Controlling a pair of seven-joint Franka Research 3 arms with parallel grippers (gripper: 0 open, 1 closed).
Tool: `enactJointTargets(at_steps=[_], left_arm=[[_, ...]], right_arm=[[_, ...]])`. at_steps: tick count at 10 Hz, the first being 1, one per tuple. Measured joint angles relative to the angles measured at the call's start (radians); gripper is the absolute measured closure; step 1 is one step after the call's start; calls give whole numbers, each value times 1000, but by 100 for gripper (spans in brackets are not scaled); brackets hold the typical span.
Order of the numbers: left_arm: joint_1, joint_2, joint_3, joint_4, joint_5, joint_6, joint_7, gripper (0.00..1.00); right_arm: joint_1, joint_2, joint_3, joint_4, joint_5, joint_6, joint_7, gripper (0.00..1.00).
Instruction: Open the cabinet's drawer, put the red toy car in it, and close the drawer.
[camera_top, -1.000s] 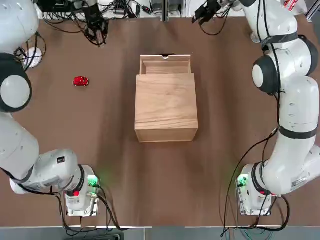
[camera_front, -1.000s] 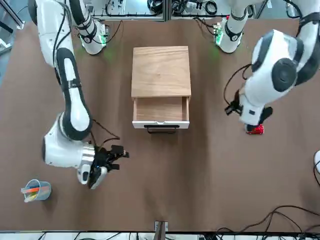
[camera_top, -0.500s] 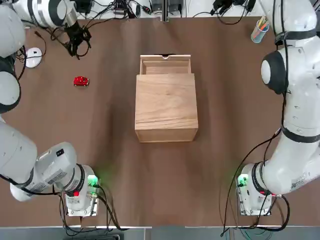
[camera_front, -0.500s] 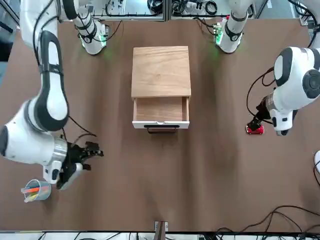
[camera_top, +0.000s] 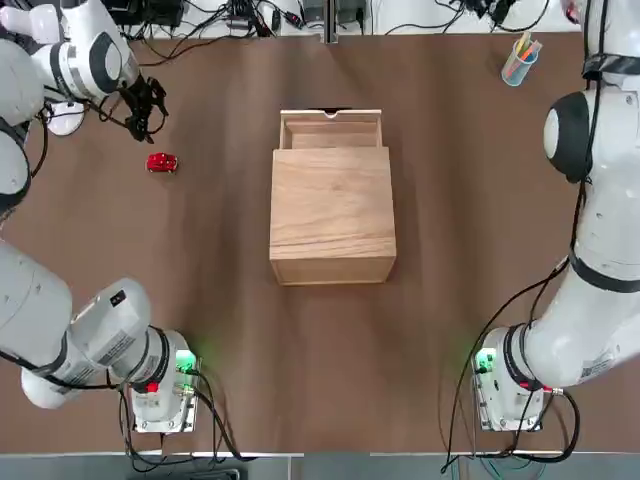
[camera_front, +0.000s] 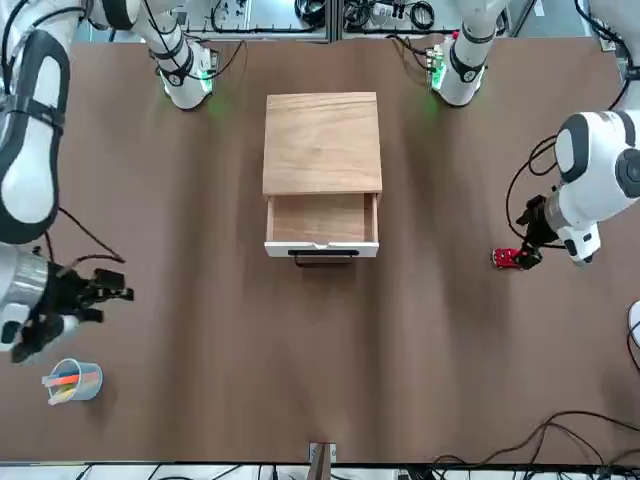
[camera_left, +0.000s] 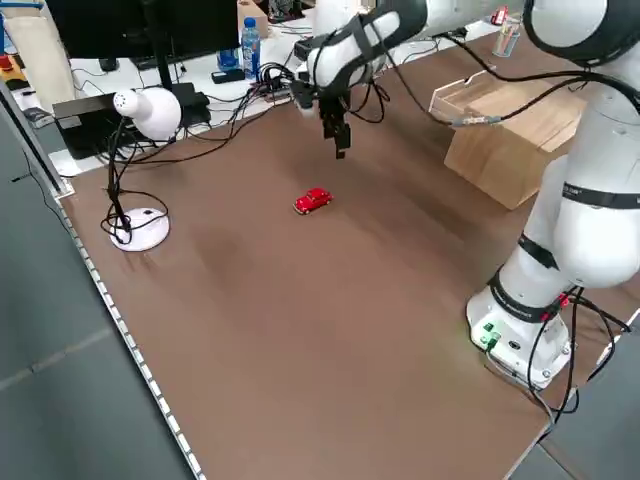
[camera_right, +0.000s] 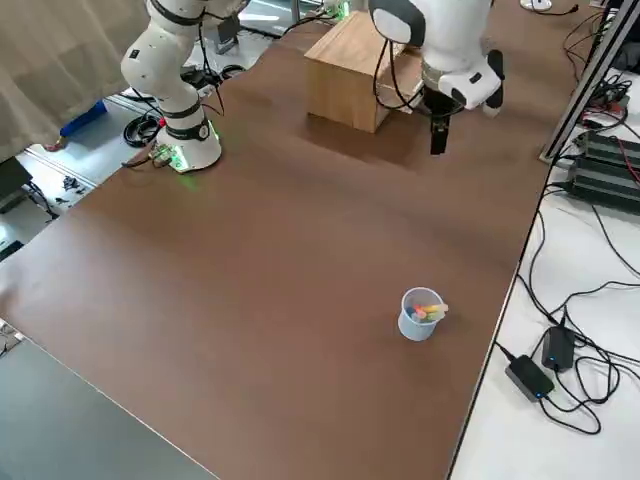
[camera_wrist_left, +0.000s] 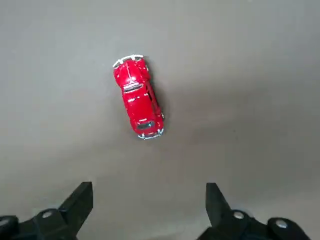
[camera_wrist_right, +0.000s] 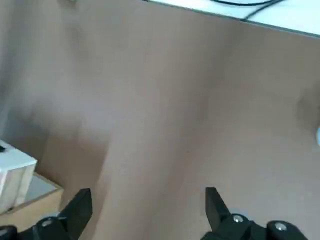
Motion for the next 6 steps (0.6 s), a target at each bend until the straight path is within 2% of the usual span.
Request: enactJointTargets(at_steps=[3,4,6], left_arm=[[34,89,16,-3,0,84,-84,0],[43,116,30,-4,0,107,-86,0],[50,160,58,-5,8,137,-86,0]], right_arm=[[5,-9,-44,37,-148,2,100,0],[4,-18,-71,43,-153,3,116,0],[-7,-68,-87,48,-161,-1,146,0]])
